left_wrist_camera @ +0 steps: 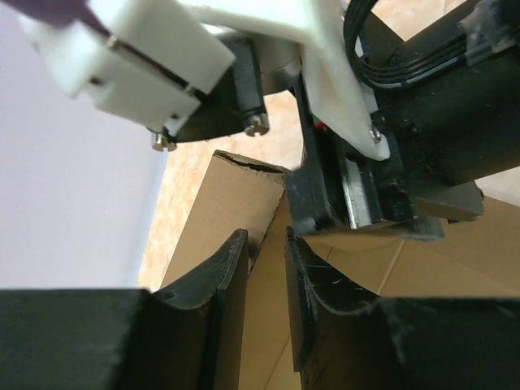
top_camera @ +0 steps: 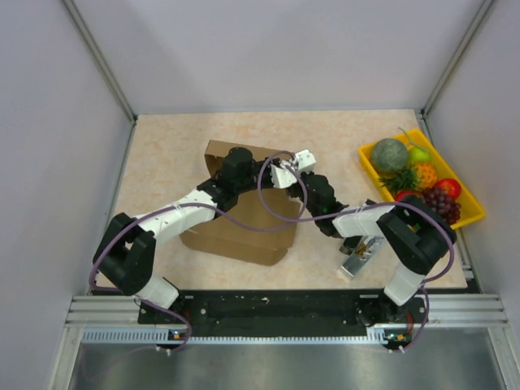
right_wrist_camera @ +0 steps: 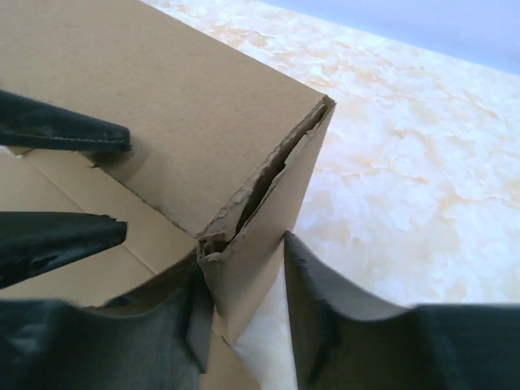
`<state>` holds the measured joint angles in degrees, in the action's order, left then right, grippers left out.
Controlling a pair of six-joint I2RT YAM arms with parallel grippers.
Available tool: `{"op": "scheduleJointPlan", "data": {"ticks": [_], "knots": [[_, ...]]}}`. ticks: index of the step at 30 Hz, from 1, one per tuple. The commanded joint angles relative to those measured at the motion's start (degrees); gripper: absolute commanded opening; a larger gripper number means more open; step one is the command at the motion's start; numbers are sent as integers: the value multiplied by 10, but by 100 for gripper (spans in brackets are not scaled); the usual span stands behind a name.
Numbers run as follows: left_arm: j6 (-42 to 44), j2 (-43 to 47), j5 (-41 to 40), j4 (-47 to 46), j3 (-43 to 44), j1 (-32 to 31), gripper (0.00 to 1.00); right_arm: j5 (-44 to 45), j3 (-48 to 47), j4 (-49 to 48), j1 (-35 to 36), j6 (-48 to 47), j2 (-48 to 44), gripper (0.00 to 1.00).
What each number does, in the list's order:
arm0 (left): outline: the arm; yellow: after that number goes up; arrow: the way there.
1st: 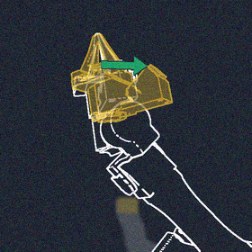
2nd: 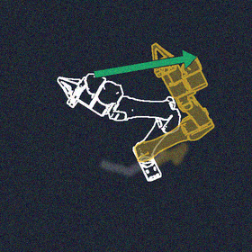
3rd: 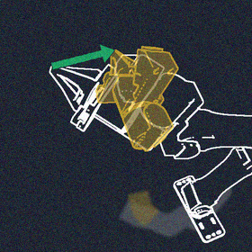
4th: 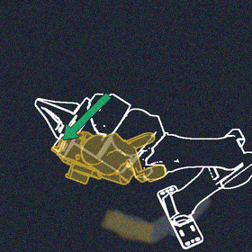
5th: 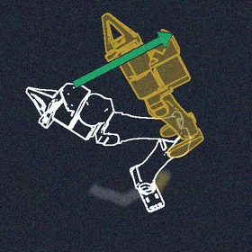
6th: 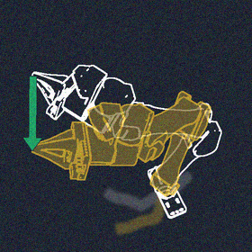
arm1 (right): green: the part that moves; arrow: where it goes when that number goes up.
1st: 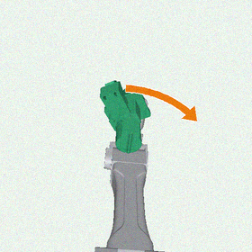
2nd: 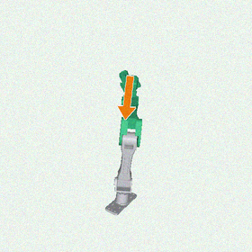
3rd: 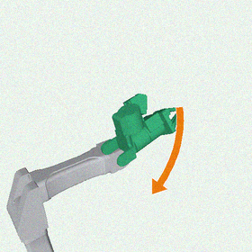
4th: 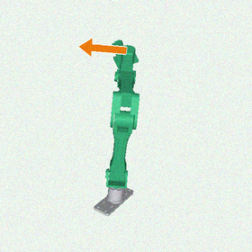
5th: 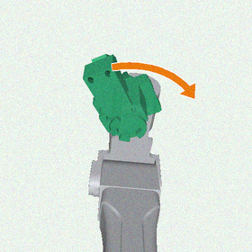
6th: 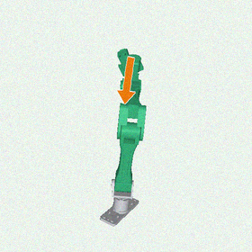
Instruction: Fold the paper box
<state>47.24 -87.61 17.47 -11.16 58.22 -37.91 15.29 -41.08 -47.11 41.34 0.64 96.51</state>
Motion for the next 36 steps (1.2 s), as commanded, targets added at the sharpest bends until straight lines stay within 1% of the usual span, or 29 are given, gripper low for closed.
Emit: {"op": "scheduleJointPlan", "data": {"ticks": [1, 2, 4, 5, 6, 7, 8, 9, 10, 12, 13, 14, 16, 17, 18, 20, 21, 22, 23, 24, 25, 27, 28, 30, 32, 33, 34, 35, 36], "knots": [[-17, 25, 15, -9, -11, -3, 29, 55, -34, -51, 11, 16, 13, 29], [-17, 30, 11, -9, -14, -2, 30, 56, -34, -50, 13, 19, 18, 24], [-22, 45, 7, -6, -16, -2, 31, 59, -37, -53, 12, 18, 22, 20], [-25, 52, 5, -7, -20, -1, 32, 63, -38, -54, 12, 20, 25, 17], [-32, 59, 0, -7, -23, -1, 34, 67, -40, -54, 12, 21, 30, 12], [-34, 73, -2, -4, -25, 0, 35, 70, -41, -54, 12, 16, 32, 10], [-36, 82, -4, 18, -23, 0, 36, 71, -43, -55, 12, 13, 33, 8], [-49, 91, -13, 27, -24, -1, 38, 74, -44, -54, 13, 10, 35, 2], [-59, 116, -23, 28, -34, -1, 44, 76, -46, -54, 13, 3, 36, 1], [-88, 146, -41, 31, -45, 1, 50, 76, -48, -42, 12, -4, 33, 0], [-106, 176, -57, 35, -51, 2, 56, 79, -47, -39, 12, -5, 31, 0], [-124, 190, -60, 39, -53, 5, 59, 78, -45, -40, 12, -23, 30, 0], [-189, 231, -82, 77, -54, 6, 67, 70, -44, -46, 12, -35, 29, 0], [-222, 247, -92, 82, -59, 9, 69, 65, -44, -45, 12, -36, 29, 0], [-292, 264, -95, 96, -64, 12, 70, 59, -46, -41, 13, -40, 30, 0], [-361, 327, -98, 109, -92, 20, 70, 52, -50, -41, 12, -41, 32, 0], [-433, 350, -107, 109, -107, 23, 70, 51, -50, -41, 12, -41, 32, 0], [-464, 391, -115, 109, -130, 32, 70, 48, -51, -44, 13, -39, 32, 0], [-493, 407, -125, 109, -142, 38, 71, 48, -51, -45, 12, -38, 37, 0], [-519, 419, -117, 109, -149, 44, 72, 49, -54, -43, 13, -35, 39, 0], [-522, 432, -102, 144, -146, 59, 73, 45, -57, -35, 11, -35, 41, 0], [-515, 436, -74, 169, -138, 71, 79, 40, -57, -33, 11, -35, 44, 0], [-510, 432, -67, 208, -117, 72, 80, 36, -52, -36, 7, -34, 44, 0], [-499, 433, -53, 221, -105, 74, 82, 17, -50, -31, -1, -24, 41, 0], [-497, 424, -81, 245, -83, 76, 84, -4, -38, -34, -11, -22, 38, 0], [-487, 417, -116, 258, -71, 76, 84, -7, -35, -34, -12, -27, 33, 0], [-481, 399, -138, 267, -48, 76, 79, -10, -26, -37, -12, -37, 32, 0], [-478, 390, -147, 256, -43, 78, 74, -18, -21, -42, -16, -41, 28, 0], [-454, 379, -135, 240, -43, 83, 71, -30, -19, -37, -18, -45, 25, 0]]}}
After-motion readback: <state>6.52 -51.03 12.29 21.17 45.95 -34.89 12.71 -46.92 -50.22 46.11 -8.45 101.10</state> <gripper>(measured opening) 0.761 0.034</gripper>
